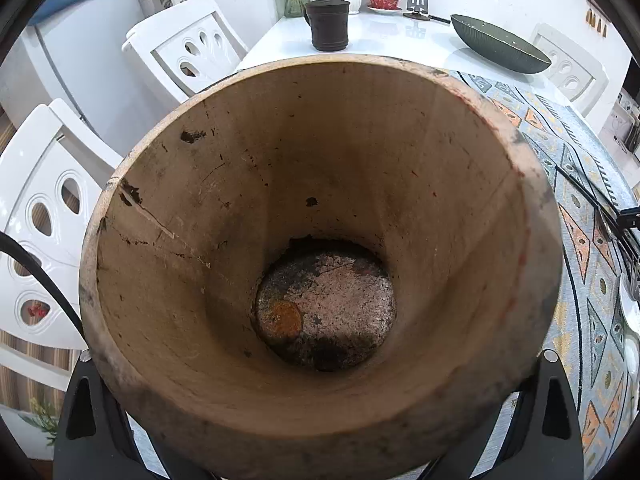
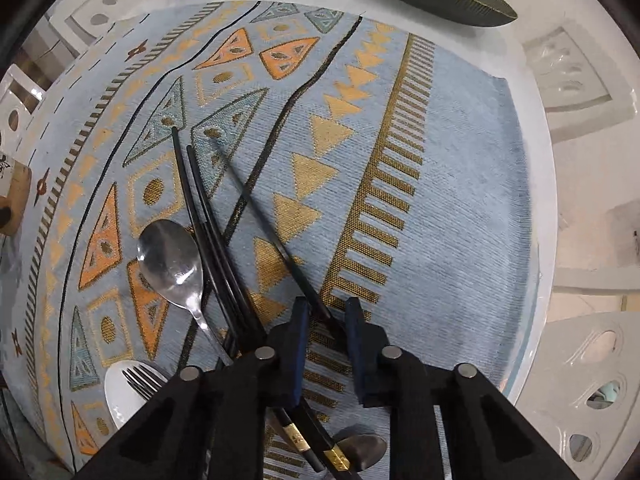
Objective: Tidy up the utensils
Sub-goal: 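Grasp one black chopstick with the right gripper and lift it upright, then lower the chopstick into the wooden cup and open the right gripper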
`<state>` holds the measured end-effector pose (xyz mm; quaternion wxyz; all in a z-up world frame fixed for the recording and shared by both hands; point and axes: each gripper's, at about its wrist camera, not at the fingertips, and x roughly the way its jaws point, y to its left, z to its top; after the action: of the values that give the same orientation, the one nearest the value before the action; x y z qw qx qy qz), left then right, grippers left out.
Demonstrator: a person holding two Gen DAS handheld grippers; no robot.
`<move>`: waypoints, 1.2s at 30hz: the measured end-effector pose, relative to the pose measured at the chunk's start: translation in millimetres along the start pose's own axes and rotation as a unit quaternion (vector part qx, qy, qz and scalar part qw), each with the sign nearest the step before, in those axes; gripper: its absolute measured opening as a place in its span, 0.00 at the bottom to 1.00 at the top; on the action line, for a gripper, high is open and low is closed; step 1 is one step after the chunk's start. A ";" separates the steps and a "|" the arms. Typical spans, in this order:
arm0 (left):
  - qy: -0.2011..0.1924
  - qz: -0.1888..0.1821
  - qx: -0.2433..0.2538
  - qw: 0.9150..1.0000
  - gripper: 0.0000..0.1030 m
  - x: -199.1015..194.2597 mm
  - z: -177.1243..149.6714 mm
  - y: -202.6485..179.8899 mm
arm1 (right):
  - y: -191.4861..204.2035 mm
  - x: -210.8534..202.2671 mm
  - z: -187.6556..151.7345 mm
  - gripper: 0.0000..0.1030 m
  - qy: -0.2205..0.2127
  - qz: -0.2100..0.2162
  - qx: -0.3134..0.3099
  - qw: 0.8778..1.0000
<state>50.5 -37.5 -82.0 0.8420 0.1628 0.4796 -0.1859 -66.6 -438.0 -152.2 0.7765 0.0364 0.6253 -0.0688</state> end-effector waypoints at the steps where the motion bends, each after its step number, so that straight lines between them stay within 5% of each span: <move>1: 0.000 0.000 0.001 1.000 0.94 -0.1 0.0 -0.4 | 3.2 -1.4 1.7 0.11 -0.003 -0.005 -0.002 1.000; 9: -0.002 -0.002 0.002 1.000 0.94 -0.1 0.8 -2.1 | 4.9 -21.0 5.6 0.10 -0.042 0.004 0.030 0.999; 20: -0.013 -0.009 0.002 1.000 0.93 -4.2 -3.7 -1.1 | 11.3 -94.9 -7.7 0.08 -0.147 0.023 0.095 0.984; 36: -0.037 -0.028 0.009 0.999 0.90 -15.2 -17.8 6.6 | 101.2 -185.2 -0.8 0.05 -0.267 0.085 0.105 0.954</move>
<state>33.1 -21.3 -76.8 0.8524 0.1493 0.4505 -0.2195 -90.7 -326.5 25.4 0.9098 0.1512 0.3792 -0.0750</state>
